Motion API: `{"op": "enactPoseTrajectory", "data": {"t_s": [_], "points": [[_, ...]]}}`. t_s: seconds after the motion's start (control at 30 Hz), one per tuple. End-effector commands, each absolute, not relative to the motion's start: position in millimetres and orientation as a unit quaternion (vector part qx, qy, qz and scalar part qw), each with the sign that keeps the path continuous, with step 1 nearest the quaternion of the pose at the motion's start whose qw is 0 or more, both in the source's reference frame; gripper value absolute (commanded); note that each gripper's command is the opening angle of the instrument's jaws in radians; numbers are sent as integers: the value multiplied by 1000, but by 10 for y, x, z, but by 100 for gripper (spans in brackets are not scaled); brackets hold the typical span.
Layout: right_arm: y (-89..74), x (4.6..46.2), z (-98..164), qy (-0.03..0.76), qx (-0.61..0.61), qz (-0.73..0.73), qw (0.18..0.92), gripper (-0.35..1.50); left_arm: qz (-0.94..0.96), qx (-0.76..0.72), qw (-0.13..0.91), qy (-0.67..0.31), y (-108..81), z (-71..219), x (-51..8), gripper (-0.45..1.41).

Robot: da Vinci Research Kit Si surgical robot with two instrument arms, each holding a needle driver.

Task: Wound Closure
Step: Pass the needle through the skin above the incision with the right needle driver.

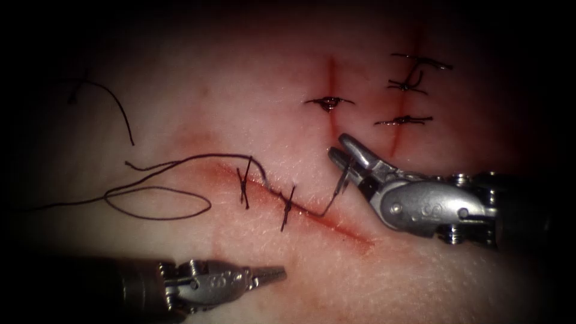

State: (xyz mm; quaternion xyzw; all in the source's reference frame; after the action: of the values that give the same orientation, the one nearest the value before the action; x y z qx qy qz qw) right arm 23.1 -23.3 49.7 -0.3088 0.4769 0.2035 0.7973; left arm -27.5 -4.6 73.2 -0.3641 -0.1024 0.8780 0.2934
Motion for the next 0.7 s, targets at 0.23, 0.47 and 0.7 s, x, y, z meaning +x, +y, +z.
{"op": "enactPoseTrajectory", "data": {"t_s": [0.23, 0.47, 0.7], "points": [[-226, 240, 521, 471, -312, 198, 801, -35, 878, -363, 295, -104, -51, 732, -279, -40], [-234, 242, 529, 464, -314, 181, 808, -35, 869, -376, 307, -96, -45, 723, -282, -42], [-259, 242, 548, 461, -312, 162, 815, -35, 862, -393, 309, -86, -37, 704, -279, -42]]}}
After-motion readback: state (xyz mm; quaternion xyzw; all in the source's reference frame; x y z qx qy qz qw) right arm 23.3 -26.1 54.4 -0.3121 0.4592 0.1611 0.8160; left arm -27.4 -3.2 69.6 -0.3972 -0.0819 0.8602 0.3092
